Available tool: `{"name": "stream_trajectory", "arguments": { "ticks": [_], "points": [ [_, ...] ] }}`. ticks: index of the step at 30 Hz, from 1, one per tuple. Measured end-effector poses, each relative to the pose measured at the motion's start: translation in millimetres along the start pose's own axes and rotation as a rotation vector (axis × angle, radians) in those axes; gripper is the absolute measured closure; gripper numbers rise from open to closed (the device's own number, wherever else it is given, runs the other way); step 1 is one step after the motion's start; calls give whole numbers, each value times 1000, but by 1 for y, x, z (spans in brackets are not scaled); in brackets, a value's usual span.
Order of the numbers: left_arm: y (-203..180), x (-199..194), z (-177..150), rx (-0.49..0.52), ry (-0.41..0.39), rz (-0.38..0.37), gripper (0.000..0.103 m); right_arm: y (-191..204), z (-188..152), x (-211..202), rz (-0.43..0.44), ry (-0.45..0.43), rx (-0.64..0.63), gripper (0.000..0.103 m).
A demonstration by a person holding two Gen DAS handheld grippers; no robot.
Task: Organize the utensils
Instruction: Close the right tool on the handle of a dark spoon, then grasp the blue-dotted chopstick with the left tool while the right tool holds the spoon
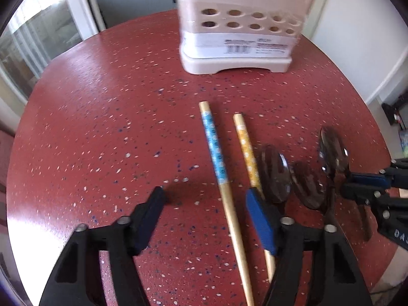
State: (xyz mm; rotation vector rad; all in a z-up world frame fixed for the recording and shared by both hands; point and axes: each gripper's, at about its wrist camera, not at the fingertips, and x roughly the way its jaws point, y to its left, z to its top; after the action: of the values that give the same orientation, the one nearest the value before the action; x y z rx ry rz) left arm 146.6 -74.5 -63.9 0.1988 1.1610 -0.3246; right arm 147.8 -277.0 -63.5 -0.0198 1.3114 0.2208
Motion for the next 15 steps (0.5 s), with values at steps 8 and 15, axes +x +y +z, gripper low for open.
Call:
{"name": "stream_trajectory", "arguments": {
  "ticks": [8, 15],
  "points": [
    [-13, -6, 2, 47, -8, -24, 66, -19, -5, -6, 126, -36, 72, 100],
    [0, -35, -12, -49, -172, -47, 66, -29, -12, -21, 188, -113, 87, 100]
  ]
}}
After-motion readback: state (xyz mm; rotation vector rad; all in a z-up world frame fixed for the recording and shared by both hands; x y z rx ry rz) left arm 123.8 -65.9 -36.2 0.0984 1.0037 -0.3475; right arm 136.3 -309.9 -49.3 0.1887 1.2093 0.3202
